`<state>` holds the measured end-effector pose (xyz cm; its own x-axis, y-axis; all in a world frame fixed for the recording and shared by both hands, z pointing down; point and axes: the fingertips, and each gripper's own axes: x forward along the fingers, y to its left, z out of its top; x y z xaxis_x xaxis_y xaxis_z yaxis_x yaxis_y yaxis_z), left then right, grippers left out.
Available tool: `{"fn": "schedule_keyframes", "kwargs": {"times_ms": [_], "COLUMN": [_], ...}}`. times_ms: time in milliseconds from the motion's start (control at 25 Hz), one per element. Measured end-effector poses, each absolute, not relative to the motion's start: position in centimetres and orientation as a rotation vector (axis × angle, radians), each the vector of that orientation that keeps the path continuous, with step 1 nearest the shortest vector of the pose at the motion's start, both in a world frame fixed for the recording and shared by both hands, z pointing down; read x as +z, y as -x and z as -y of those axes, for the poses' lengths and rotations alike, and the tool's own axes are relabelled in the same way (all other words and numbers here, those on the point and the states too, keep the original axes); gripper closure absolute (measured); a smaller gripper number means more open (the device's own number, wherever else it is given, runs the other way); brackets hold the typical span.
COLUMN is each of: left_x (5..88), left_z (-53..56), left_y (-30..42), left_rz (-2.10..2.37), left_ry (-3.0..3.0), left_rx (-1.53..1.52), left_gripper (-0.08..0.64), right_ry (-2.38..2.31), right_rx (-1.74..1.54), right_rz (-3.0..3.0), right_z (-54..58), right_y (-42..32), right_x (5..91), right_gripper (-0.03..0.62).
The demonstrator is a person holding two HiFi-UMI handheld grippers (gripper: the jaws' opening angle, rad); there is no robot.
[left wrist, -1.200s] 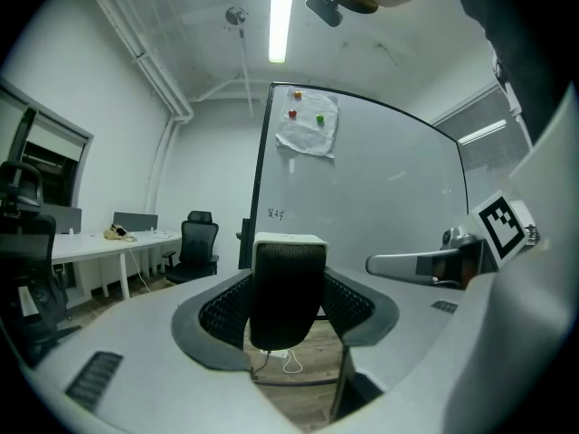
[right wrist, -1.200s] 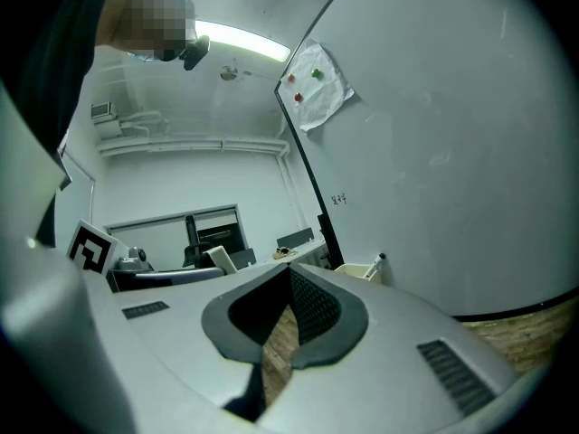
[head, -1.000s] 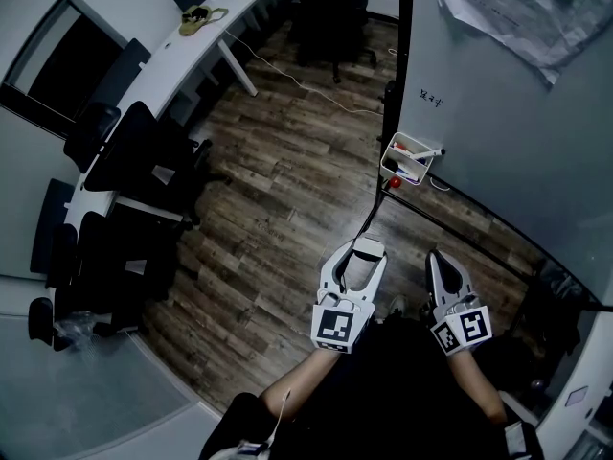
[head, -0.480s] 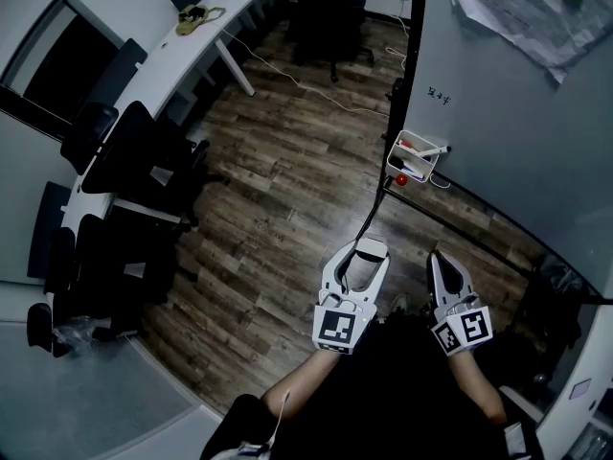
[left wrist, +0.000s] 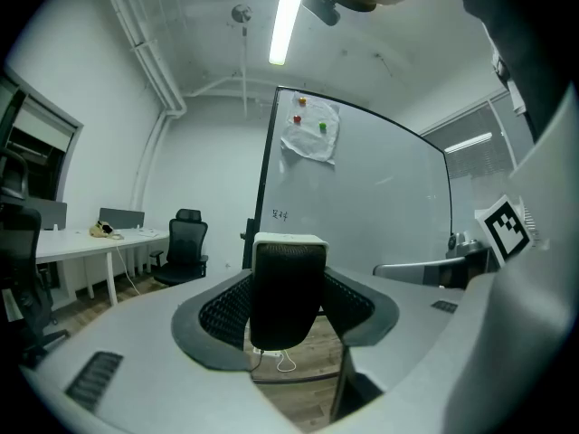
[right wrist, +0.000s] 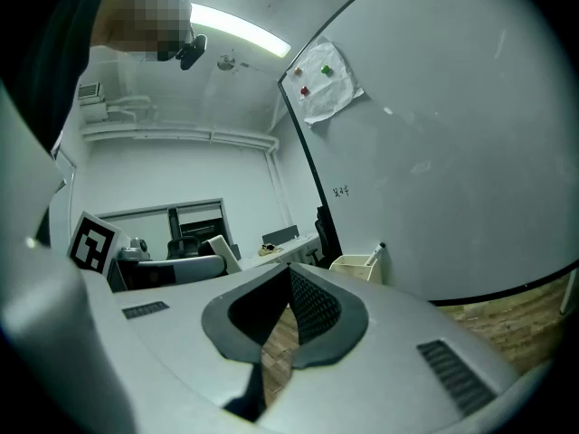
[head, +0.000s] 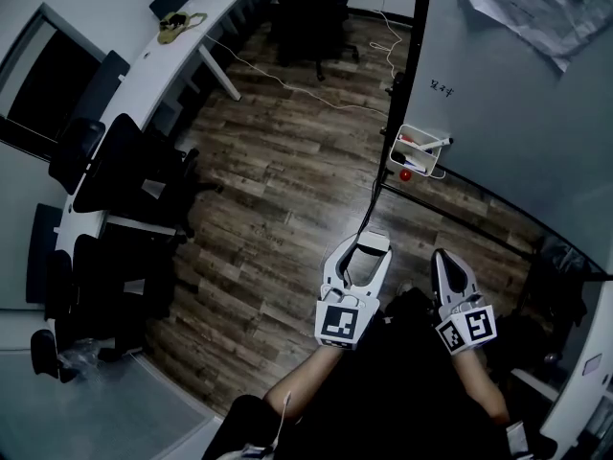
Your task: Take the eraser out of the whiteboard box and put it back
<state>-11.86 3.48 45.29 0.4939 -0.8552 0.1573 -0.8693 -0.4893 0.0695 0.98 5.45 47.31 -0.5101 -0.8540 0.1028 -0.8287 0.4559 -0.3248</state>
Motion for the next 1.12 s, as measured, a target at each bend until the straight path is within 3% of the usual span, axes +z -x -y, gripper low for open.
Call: {"fn": "schedule_keyframes", "kwargs": {"times_ms": [1120], "left_x": [45.0], "left_z": [13.1], "left_y": [5.2], "left_rz": [1.406], "left_ry": [-2.638], "left_rx": [0.136], "left_gripper": [0.316], "right_ry": [1.514], "right_rx": [-0.518], "right_rz": [-2.550], "right_z": [9.6], "right_y": [-6.0], "right_x": [47.9], "right_gripper": [0.577]}}
